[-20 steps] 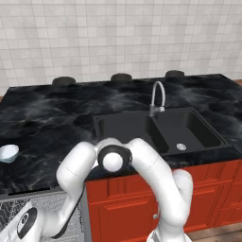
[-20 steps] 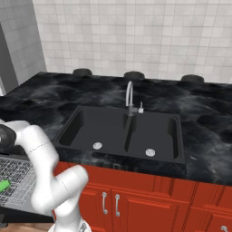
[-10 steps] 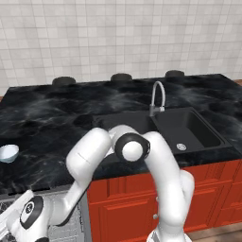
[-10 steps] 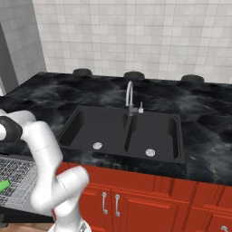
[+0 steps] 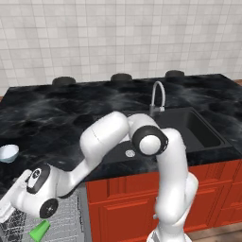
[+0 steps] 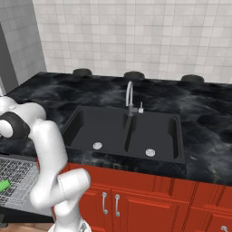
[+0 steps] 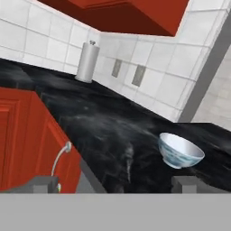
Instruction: Pick up the cup and bowl from the counter, place them in the dishwasher, and close the dishwasher door.
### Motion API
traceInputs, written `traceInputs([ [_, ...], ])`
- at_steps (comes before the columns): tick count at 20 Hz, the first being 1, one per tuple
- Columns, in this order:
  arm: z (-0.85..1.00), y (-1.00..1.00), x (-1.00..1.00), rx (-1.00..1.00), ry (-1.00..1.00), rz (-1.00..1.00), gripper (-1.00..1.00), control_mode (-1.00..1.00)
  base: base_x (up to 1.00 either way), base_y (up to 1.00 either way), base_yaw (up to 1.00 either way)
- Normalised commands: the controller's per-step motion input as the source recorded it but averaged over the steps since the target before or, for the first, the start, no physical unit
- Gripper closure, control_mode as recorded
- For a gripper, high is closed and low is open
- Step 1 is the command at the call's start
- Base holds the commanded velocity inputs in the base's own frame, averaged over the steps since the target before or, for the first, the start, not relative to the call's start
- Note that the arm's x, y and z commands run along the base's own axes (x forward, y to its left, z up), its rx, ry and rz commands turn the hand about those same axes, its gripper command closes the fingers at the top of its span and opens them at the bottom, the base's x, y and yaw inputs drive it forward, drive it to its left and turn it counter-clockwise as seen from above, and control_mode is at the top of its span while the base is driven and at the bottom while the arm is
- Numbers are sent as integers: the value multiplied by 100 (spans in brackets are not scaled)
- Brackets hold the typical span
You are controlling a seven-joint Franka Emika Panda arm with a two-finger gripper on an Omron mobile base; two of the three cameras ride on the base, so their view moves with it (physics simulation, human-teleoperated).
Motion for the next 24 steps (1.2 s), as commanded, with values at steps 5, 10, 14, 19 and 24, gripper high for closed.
traceInputs([
  [5, 43, 0, 11, -24, 10, 7, -100, -100, 0, 0, 0],
  [10, 64, 0, 0, -9, 1, 6, -100, -100, 0, 0, 0],
  [14, 43, 0, 0, -8, 0, 3, -100, -100, 0, 0, 0],
  [19, 27, 0, 8, -12, 0, 0, -100, -100, 0, 0, 0],
  [24, 7, 0, 17, -16, 0, 0, -100, -100, 0, 0, 0],
])
